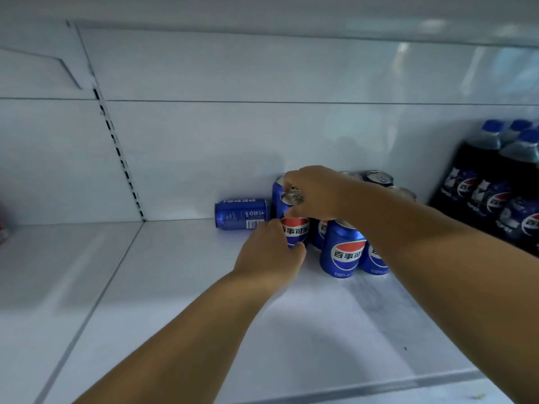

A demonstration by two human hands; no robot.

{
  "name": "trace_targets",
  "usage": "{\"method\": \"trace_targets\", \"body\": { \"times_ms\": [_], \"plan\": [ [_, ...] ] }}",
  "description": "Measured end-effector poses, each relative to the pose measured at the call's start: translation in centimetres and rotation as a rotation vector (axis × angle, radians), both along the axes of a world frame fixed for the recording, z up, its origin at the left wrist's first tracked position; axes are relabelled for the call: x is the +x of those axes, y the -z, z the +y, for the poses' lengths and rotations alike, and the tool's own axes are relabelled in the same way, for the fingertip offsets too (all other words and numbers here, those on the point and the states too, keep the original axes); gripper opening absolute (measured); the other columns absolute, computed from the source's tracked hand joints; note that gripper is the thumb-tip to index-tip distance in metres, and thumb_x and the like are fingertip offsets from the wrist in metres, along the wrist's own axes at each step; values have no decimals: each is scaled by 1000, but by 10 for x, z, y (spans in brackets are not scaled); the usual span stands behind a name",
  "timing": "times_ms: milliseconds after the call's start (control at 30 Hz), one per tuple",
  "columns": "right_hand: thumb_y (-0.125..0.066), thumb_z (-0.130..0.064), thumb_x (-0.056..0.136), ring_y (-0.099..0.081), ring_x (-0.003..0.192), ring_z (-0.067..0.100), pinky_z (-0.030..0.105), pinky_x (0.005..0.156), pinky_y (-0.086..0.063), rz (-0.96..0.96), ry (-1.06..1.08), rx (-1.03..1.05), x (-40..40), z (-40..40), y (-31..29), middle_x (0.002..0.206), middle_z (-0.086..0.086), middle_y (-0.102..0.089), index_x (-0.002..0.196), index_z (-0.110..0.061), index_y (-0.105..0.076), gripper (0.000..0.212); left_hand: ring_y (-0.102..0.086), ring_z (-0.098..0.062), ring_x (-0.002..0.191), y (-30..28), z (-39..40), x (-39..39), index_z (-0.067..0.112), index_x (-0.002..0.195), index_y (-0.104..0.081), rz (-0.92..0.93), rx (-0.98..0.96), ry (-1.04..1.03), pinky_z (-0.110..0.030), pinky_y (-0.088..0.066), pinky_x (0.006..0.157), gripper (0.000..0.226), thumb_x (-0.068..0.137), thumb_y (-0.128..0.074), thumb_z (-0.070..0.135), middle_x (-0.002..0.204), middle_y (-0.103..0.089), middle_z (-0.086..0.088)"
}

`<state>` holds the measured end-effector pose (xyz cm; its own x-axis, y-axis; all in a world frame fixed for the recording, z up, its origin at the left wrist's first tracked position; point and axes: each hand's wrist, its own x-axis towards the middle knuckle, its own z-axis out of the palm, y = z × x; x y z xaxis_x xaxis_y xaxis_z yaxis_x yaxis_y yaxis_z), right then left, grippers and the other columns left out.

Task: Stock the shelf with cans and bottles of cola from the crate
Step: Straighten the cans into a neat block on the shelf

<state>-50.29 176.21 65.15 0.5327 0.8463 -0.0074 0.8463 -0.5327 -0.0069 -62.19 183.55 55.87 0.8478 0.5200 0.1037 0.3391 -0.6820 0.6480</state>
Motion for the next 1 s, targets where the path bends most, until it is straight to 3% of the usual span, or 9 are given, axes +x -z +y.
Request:
{"method": "trace_targets", "body": {
  "times_ms": [133, 233, 367, 567, 667, 800, 933, 1000],
  "plan": [
    [-67, -50, 87, -49, 98, 23, 40, 86, -46, -69, 3, -29, 0, -1, -1, 103, 0, -55, 113, -20, -56, 41, -57, -14, 98, 4, 1, 1, 24, 121, -55, -42, -12, 12, -26, -45, 78, 36, 86, -59, 33, 113, -59, 5],
    [-69, -45, 87, -54, 99, 25, 41, 86, -49, -38, -4, -24, -1, -2, -1, 106, 3, -58, 110, -17, -56, 39, -58, -13, 100, 4, 7, 2, 24, 121, -56, -58, -12, 23, -26, -46, 81, 33, 89, -57, 32, 115, -60, 7],
    [-72, -32, 87, -57, 98, 25, 37, 82, -48, 5, -23, -6, -1, -1, -2, 109, 6, -60, 112, -13, -59, 34, -59, -10, 103, 2, 18, 2, 25, 121, -57, -53, -7, 41, -26, -48, 82, 29, 94, -53, 36, 118, -61, 7],
    [-74, -31, 87, -56, 101, 23, 34, 83, -47, 45, -20, 14, 1, -4, -1, 116, 5, -60, 120, -17, -58, 40, -61, -8, 100, 2, 26, 2, 25, 115, -62, -64, -8, 65, -25, -47, 77, 25, 94, -53, 35, 114, -65, 10],
    [-73, -30, 88, -55, 104, 24, 35, 85, -47, 48, -19, 5, 0, -4, -2, 121, 6, -58, 123, -17, -57, 41, -62, -15, 94, -2, 47, 4, 25, 110, -65, -101, 38, -48, -31, -50, 77, 22, 91, -55, 28, 107, -67, 7],
    [-70, -33, 88, -55, 108, 26, 42, 91, -50, -11, -4, 3, -6, -2, 2, 122, 7, -55, 127, -19, -53, 45, -52, -28, 115, 6, 77, 3, 19, 124, -61, -239, 247, -242, -38, -44, 94, 38, 86, -65, 20, 123, -57, -5],
    [-66, -41, 88, -50, 114, 26, 49, 93, -49, -39, -7, 77, -13, 5, 8, 121, 4, -52, 126, -21, -50, 47, -40, -31, 130, 14, 97, 8, 22, 140, -46, -38, 274, -272, -43, -39, 103, 65, 81, -72, 26, 141, -42, -6],
    [-66, -44, 88, -47, 108, 20, 39, 83, -46, -44, -24, 90, -17, 10, 10, 120, 1, -51, 124, -23, -50, 44, -44, -33, 126, 19, 104, 12, 23, 143, -43, 43, 277, -212, -45, -42, 99, 70, 80, -73, 26, 141, -42, -7]
  ]
}}
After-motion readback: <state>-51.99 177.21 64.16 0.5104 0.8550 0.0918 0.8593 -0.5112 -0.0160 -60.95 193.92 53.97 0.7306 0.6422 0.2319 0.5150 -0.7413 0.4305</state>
